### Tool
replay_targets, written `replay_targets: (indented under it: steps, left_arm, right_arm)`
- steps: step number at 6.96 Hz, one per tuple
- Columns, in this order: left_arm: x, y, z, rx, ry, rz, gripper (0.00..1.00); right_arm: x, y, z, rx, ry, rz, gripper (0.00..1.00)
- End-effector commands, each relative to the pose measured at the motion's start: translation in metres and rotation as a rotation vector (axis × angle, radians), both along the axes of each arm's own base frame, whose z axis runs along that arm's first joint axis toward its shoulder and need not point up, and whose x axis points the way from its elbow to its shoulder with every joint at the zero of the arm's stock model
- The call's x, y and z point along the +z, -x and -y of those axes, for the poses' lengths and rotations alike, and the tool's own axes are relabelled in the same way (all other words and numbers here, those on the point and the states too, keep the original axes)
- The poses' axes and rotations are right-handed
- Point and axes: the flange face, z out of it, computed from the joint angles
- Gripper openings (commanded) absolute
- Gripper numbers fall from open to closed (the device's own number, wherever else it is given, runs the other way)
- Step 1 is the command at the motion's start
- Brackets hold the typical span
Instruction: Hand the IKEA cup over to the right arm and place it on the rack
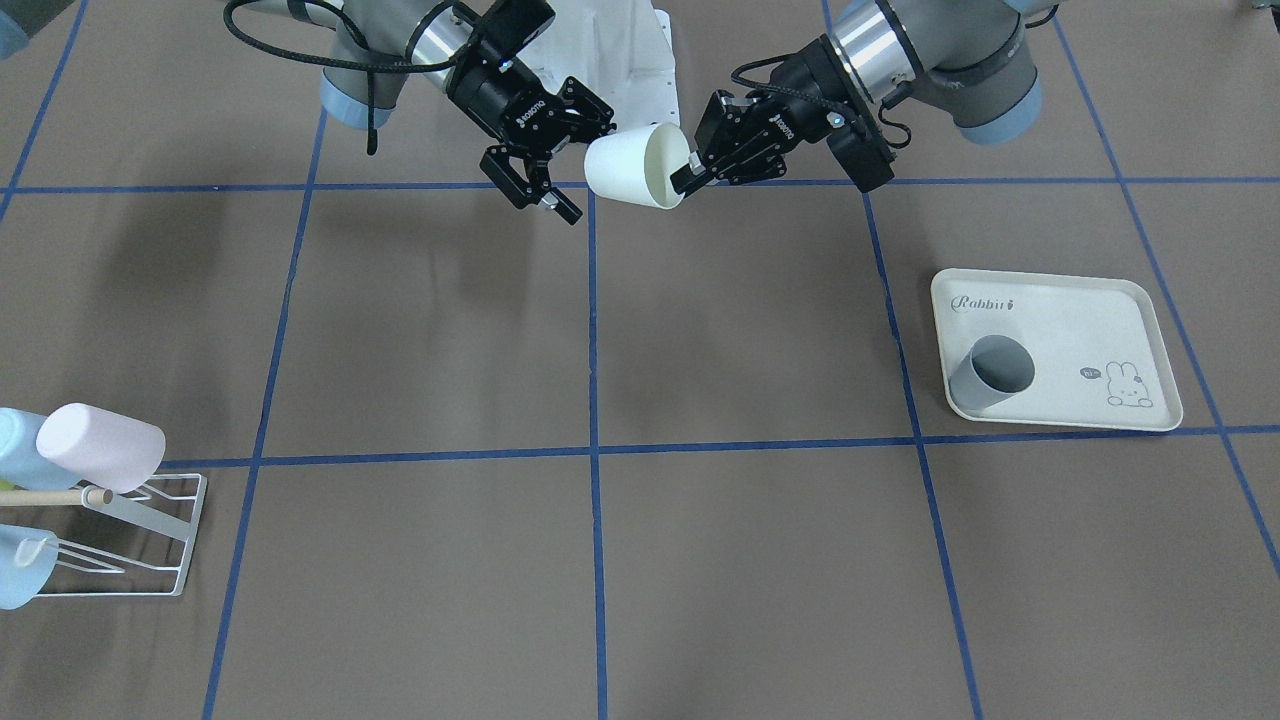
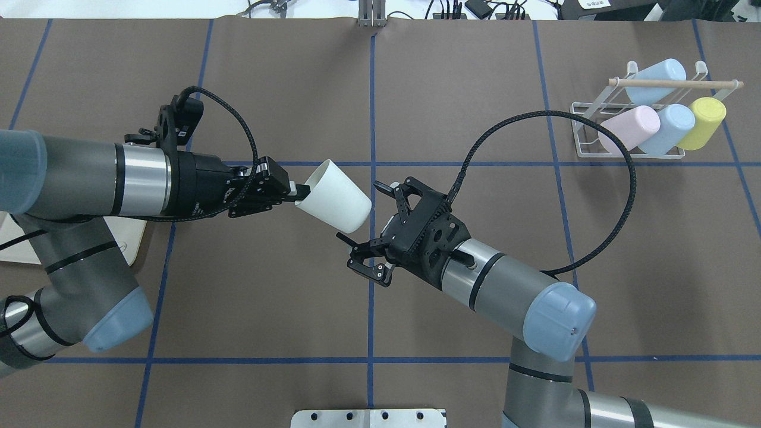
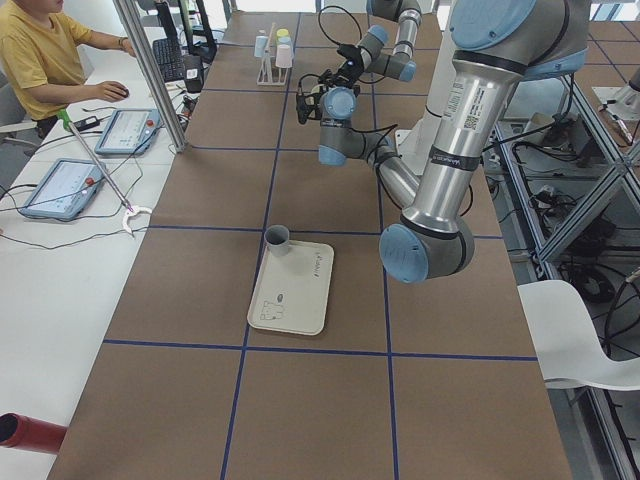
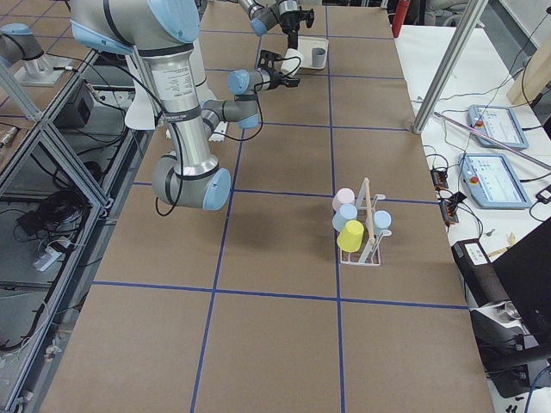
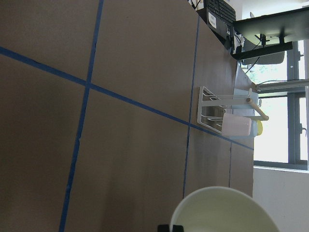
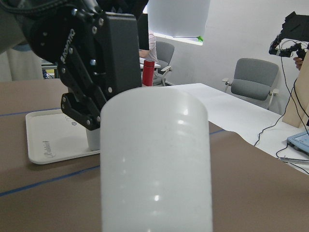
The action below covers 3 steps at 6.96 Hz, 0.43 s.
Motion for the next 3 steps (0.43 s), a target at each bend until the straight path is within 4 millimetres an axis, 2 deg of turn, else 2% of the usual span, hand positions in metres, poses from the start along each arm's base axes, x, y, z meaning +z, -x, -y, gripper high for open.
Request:
replay_targets:
  steps: [1, 3]
  left_arm:
    - [-0.0011, -0.0076, -0.0033, 0.007, 0.000, 0.000, 0.00]
    - [-0.0004, -0.0117, -0.0039, 0.008, 0.002, 0.002, 0.00]
  right_arm:
    - [-0.0020, 0.0011, -0.0012, -0.002, 0.000, 0.002, 0.99]
    - [-0.0020, 0.0019, -0.0026, -0.003, 0.000, 0.002, 0.99]
